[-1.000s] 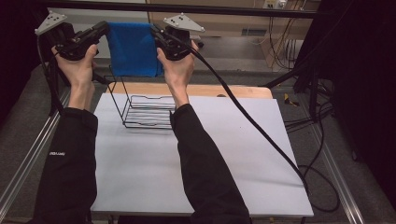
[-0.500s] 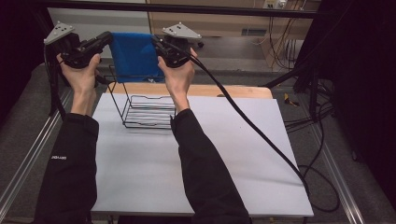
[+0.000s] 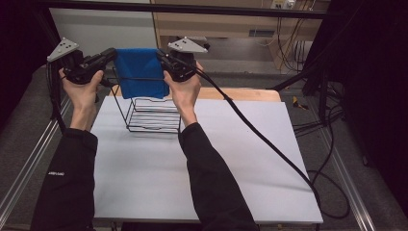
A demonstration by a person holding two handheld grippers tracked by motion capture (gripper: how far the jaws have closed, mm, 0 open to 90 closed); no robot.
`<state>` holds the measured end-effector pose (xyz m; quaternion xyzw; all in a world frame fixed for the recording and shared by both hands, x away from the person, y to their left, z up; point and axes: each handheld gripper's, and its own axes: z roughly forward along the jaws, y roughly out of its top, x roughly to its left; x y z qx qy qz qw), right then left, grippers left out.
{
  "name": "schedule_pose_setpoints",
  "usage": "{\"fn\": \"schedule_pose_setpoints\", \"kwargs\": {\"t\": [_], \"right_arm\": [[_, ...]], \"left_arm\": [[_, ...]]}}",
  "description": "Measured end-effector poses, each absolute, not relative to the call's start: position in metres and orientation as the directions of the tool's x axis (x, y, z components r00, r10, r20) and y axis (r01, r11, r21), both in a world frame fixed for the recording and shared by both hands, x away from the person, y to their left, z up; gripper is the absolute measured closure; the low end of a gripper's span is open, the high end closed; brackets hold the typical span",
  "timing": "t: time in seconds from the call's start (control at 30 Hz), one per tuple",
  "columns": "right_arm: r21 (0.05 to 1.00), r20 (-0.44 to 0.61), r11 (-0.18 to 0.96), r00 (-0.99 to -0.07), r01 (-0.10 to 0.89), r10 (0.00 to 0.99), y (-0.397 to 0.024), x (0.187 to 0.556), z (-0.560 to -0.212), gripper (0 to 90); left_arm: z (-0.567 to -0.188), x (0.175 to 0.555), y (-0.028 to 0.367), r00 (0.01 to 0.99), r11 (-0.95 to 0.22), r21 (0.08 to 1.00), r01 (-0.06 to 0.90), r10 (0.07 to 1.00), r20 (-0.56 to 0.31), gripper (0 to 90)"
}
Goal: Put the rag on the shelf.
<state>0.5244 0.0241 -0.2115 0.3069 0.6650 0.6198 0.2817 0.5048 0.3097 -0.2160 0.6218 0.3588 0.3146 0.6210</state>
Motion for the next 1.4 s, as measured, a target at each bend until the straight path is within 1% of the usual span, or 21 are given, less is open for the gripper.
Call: {"fn": "schedule_pose_setpoints", "kwargs": {"t": [0.4,0.57,0.7,0.87,1.07,1.23,1.3,1.4], "right_arm": [[0.997,0.005,0.053,-0.690,0.062,0.724,0.021,0.506,-0.211,83.2],[0.994,0.003,0.073,-0.703,0.078,0.711,0.019,0.501,-0.213,82.7],[0.991,-0.018,0.109,-0.711,0.082,0.703,0.019,0.498,-0.215,82.4],[0.991,-0.019,0.109,-0.723,0.077,0.691,0.018,0.493,-0.216,82.3],[0.987,-0.021,0.133,-0.732,0.095,0.681,0.018,0.489,-0.220,82.3],[0.980,-0.021,0.162,-0.749,0.116,0.663,0.018,0.487,-0.222,81.9],[0.972,-0.016,0.189,-0.759,0.142,0.651,0.018,0.486,-0.224,81.5],[0.966,-0.024,0.209,-0.761,0.149,0.649,0.018,0.486,-0.226,81.2]], "left_arm": [[-0.215,0.490,0.316,0.573,0.012,0.999,0.041,0.819,-0.033,86.4],[-0.219,0.485,0.316,0.586,-0.015,0.999,0.048,0.810,-0.016,86.4],[-0.220,0.480,0.317,0.592,-0.038,0.998,0.045,0.806,0.004,86.3],[-0.222,0.473,0.320,0.607,-0.046,0.998,0.044,0.795,0.010,86.2],[-0.226,0.466,0.322,0.624,-0.067,0.994,0.082,0.781,0.001,85.6],[-0.231,0.458,0.321,0.610,-0.123,0.985,0.118,0.792,0.026,84.5],[-0.234,0.457,0.320,0.605,-0.126,0.981,0.145,0.796,0.013,83.5],[-0.237,0.456,0.320,0.604,-0.128,0.976,0.175,0.797,-0.004,82.9]]}}
